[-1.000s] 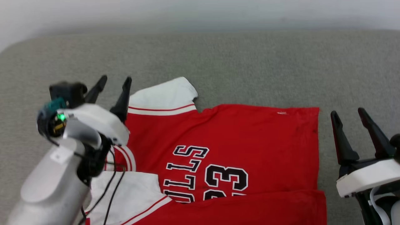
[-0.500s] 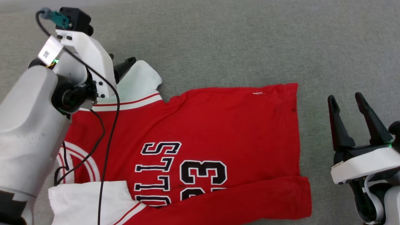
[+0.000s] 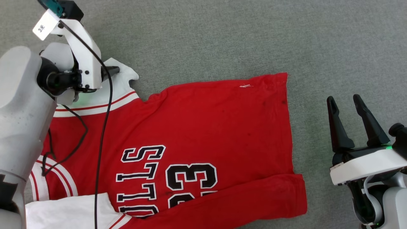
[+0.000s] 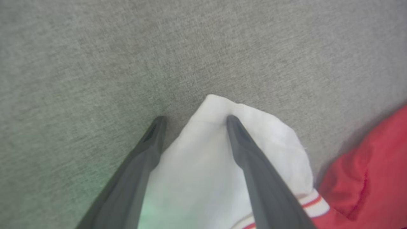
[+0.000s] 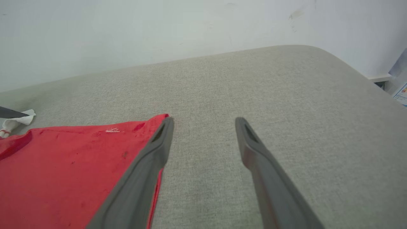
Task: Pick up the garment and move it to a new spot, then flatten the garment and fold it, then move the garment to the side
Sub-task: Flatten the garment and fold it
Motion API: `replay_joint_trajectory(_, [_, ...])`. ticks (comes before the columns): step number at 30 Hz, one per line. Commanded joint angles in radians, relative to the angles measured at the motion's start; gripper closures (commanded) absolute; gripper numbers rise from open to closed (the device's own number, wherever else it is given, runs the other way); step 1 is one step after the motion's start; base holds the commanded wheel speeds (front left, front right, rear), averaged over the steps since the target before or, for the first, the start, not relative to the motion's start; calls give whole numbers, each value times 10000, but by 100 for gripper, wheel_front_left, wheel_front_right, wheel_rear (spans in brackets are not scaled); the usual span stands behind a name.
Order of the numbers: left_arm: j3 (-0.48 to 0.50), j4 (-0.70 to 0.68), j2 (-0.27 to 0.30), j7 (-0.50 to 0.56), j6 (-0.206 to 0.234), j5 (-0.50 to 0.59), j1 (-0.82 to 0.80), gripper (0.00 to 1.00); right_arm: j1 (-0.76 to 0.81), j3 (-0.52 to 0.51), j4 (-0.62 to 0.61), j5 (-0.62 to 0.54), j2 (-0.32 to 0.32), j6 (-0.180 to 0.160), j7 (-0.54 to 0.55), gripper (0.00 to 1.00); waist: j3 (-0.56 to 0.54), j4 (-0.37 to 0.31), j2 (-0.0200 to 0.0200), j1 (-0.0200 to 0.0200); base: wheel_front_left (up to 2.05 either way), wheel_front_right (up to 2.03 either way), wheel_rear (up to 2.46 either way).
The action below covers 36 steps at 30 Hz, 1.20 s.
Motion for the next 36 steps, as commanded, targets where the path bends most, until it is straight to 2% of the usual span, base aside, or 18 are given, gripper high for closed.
replay_joint_trajectory(1, [-648, 766, -388, 861, 67, 37, 1132, 38, -174, -28, 79, 122, 52, -4, -21, 0, 28, -41, -1, 4, 0, 0, 0])
replay_joint_trajectory(2, [-706, 862, -451, 932, 65, 48, 1180, 62, -188, -25, 88, 115, 55, -4, -12, 0, 33, -52, -1, 4, 0, 0, 0])
replay_joint_trajectory(3, [-772, 960, -506, 979, 57, 79, 1205, 100, -186, -33, 109, 156, 54, -4, 20, 0, 39, -53, -1, 4, 0, 0, 0])
replay_joint_trajectory(10, [-1018, 976, -742, 317, -38, 397, 725, 100, -189, -147, 97, 478, -104, -4, 345, 0, 108, 174, -1, 4, 0, 0, 0])
replay_joint_trajectory(16, [-903, 950, -775, -951, -66, 629, 71, 100, -649, -29, 545, 1129, -560, -4, 1198, 0, -218, 564, -1, 4, 0, 0, 0])
replay_joint_trajectory(27, [-496, 808, -1302, -3200, -71, 756, -849, 100, -2546, 746, 2298, 2285, -2362, -4, 4682, 0, -670, 1710, -1, 4, 0, 0, 0])
replay_joint_trajectory(36, [-586, 266, -1582, -4006, -107, 666, -733, 100, -4023, 2050, 3446, 2442, -3214, -4, 6869, 0, -444, 2508, -1, 4, 0, 0, 0])
